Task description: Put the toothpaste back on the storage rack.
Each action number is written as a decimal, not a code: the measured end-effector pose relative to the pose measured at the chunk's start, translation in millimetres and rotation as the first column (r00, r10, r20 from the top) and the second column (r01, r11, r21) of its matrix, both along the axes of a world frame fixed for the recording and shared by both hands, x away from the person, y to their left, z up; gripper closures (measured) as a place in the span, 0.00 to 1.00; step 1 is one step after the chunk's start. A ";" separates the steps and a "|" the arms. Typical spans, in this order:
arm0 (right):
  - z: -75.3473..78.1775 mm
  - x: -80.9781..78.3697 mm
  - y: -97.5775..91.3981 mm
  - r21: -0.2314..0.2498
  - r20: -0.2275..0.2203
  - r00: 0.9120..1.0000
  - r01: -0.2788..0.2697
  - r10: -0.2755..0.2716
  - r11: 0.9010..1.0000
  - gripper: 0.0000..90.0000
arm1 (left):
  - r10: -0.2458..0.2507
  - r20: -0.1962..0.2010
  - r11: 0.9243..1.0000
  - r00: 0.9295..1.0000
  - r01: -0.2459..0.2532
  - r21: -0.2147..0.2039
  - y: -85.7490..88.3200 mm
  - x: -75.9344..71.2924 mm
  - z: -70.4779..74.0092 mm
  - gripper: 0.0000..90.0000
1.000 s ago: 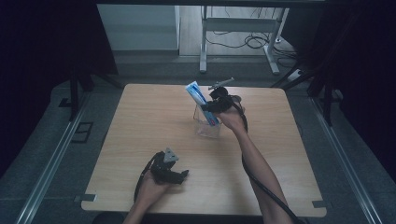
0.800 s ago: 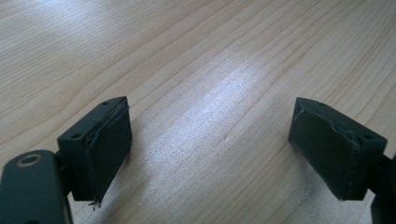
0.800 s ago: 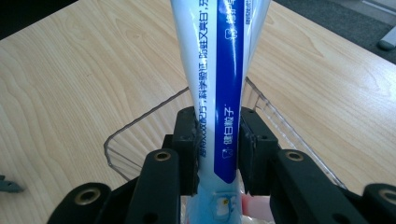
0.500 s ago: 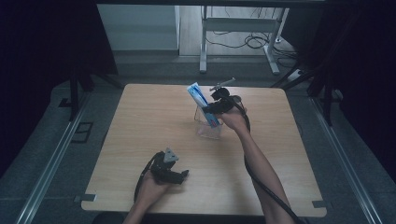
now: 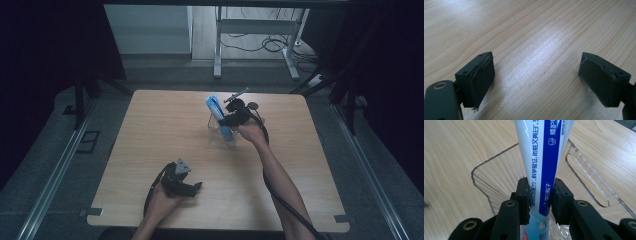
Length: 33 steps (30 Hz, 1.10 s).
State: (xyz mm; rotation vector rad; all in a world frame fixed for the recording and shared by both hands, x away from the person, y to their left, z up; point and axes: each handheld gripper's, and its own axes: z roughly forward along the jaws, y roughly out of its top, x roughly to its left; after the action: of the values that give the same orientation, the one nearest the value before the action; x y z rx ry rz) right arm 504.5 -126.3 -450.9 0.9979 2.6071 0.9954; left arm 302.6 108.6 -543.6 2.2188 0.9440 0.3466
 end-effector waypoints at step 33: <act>16.2 -10.6 -6.0 0.040 0.051 0.998 0.028 -0.030 0.999 0.53 | 0.000 0.000 1.000 1.000 0.000 -0.001 0.0 0.0 -0.1 0.15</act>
State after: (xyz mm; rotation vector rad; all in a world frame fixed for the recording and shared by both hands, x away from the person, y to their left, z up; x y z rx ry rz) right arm 493.9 -132.3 -434.7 1.0020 2.5343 1.0544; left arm 302.6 108.6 -543.6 2.2185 0.9435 0.3460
